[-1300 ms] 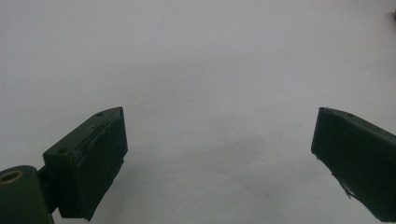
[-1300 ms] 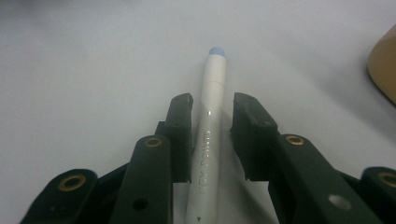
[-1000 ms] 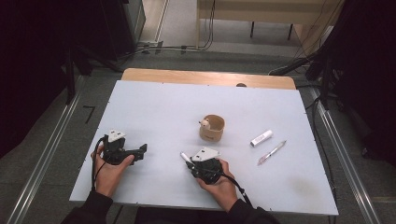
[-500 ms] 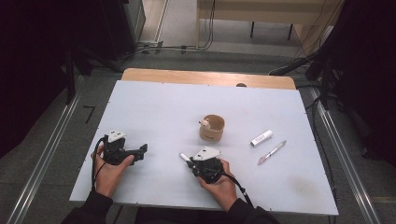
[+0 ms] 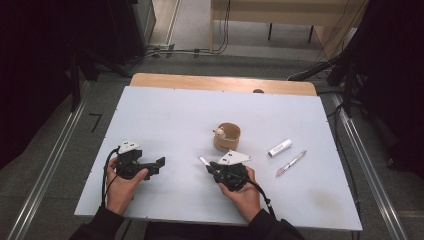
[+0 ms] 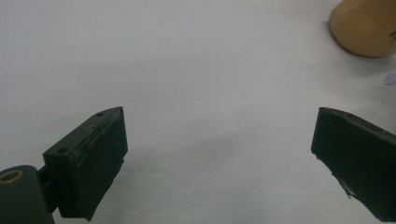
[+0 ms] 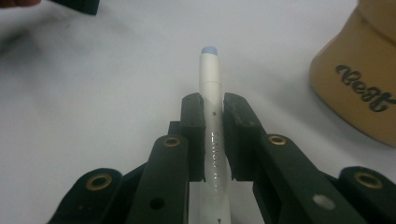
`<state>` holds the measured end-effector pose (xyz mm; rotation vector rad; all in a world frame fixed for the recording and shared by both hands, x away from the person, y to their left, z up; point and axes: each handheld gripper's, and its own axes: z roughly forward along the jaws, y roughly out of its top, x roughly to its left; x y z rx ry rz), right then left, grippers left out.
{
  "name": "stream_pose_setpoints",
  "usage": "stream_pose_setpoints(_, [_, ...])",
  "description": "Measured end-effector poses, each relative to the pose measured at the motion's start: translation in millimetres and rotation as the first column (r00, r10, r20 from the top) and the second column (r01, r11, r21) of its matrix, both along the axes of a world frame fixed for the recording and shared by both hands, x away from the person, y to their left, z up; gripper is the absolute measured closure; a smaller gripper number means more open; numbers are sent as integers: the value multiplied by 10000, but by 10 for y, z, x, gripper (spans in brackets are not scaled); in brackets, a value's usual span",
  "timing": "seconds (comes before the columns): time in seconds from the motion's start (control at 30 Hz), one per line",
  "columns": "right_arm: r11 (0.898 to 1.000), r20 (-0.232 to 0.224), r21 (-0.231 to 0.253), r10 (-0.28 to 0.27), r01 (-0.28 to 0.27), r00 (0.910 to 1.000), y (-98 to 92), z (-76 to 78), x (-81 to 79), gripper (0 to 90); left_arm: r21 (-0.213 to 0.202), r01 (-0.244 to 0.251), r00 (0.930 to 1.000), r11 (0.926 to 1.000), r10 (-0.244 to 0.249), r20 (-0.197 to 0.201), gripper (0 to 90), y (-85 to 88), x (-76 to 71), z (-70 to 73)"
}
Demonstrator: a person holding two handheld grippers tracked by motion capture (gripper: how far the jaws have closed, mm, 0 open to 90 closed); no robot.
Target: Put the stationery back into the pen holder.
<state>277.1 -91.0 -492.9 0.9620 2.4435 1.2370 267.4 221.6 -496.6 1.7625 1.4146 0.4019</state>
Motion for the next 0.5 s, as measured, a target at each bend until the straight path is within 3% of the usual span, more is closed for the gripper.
stream_pose_setpoints(0.3, [9963,85,808,-291,283,9995,-153,211,75,769,-449,1206,9927,9917,-1206,19,50,-384,-52,65])
stream_pose_setpoints(0.43, [9949,144,950,-355,340,9993,-190,268,91,769,-918,1758,9841,9801,-1773,-78,50,-563,-57,78])
stream_pose_setpoints(0.5, [9933,182,1093,-393,371,9991,-218,311,107,770,-1278,2072,9775,9699,-2106,-138,56,-689,-54,97])
